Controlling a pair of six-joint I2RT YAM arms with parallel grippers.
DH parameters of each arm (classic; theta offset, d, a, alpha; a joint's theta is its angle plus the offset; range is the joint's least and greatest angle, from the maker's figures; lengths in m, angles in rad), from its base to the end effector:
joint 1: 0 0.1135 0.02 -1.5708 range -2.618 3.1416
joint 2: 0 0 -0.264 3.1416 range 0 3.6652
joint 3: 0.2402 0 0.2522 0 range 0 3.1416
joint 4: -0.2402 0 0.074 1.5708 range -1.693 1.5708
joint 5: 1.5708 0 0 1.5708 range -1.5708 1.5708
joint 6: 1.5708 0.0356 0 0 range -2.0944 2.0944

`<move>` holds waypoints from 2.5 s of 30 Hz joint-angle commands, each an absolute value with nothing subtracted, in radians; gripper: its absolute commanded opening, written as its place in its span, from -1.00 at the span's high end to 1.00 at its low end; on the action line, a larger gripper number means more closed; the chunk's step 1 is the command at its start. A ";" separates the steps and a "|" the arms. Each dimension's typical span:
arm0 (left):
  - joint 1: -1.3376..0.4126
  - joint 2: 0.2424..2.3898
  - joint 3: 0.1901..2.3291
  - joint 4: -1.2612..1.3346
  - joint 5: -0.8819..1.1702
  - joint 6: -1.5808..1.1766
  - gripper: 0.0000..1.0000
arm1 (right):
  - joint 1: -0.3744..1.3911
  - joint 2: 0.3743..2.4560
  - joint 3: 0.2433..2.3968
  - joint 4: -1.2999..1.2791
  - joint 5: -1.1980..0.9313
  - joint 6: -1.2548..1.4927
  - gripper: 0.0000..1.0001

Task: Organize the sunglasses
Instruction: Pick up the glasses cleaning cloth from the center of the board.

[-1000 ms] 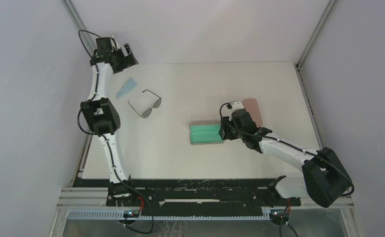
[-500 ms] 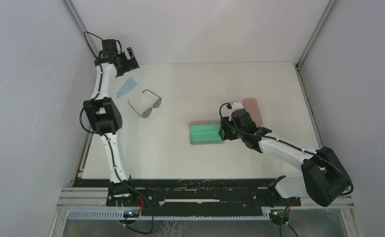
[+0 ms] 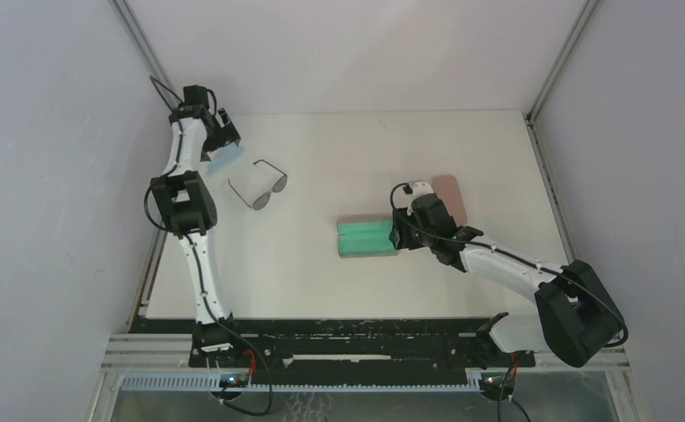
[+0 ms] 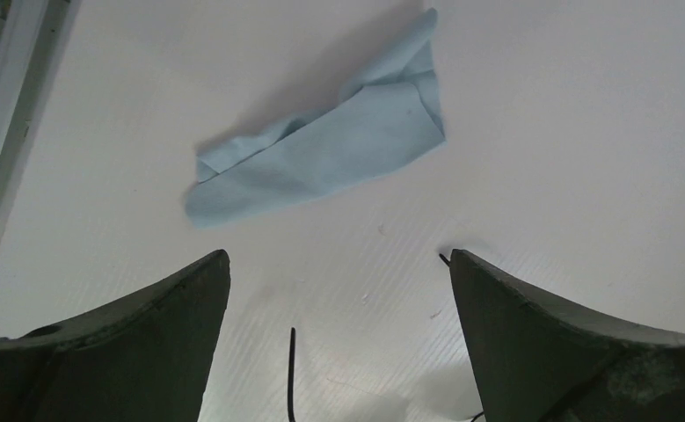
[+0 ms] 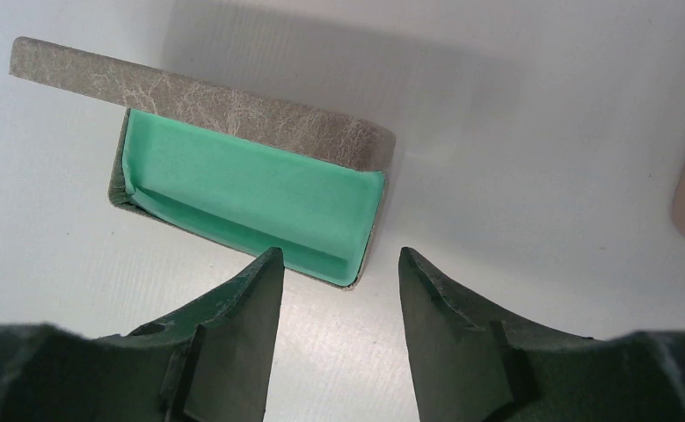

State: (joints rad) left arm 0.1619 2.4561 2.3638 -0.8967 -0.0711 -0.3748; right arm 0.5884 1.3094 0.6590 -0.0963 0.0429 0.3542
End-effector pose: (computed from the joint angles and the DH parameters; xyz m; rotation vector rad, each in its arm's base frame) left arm 0.5266 0.0886 0.2263 -0.7039 2.4572 0.0091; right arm 0.2200 0.1450 0.1935 -0.2532 2.3417 0.4224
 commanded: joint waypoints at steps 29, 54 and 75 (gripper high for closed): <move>0.317 2.507 2.494 -1.022 -0.051 -0.291 -0.99 | 0.556 1.322 0.653 -0.037 -0.003 0.323 -0.02; 0.287 2.318 2.265 -0.743 0.253 -0.300 -0.99 | 0.536 1.355 0.664 -0.029 -0.033 0.311 -0.02; 0.202 2.424 2.367 -0.651 0.044 -0.279 -0.99 | 0.529 1.396 0.664 -0.003 -0.054 0.321 -0.02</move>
State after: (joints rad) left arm 0.1871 2.4287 2.3116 -0.6777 0.1020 -0.3038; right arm 0.5362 1.3869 0.6495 -0.0528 -0.0402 0.3283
